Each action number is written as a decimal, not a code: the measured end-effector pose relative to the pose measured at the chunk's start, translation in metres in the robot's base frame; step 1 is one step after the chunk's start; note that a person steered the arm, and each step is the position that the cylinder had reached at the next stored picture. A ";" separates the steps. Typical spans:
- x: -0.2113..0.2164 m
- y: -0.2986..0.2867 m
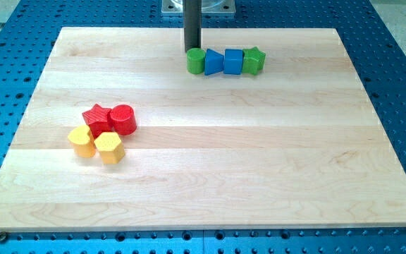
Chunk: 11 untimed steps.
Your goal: Move the arm left side of the yellow heart
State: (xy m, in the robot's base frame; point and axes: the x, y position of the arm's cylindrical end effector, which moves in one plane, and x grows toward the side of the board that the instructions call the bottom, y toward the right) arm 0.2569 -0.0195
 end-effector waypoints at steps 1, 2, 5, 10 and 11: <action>0.008 -0.052; 0.029 -0.113; 0.091 -0.237; 0.209 -0.223; 0.252 -0.226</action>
